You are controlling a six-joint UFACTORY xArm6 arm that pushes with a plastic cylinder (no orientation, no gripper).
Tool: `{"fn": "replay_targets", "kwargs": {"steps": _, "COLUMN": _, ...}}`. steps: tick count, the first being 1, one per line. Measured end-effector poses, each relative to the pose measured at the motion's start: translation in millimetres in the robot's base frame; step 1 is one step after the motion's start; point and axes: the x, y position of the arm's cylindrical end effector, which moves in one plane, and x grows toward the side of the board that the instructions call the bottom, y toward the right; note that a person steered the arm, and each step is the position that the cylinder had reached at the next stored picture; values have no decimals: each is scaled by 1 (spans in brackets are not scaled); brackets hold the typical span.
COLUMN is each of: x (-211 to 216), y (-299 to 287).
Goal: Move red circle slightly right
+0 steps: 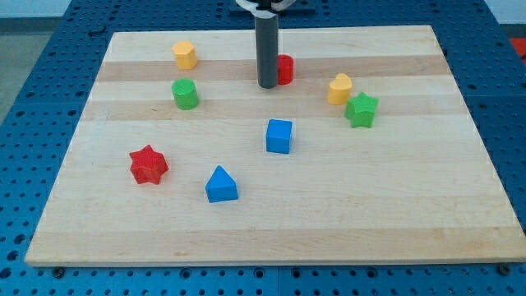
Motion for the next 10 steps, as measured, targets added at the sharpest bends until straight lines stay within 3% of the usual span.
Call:
{"fn": "replay_targets", "kwargs": {"steps": 3, "x": -15, "y": -26}}
{"fn": "replay_targets", "kwargs": {"steps": 8, "x": -32, "y": 16}}
{"fn": "replay_targets", "kwargs": {"steps": 10, "x": -32, "y": 6}}
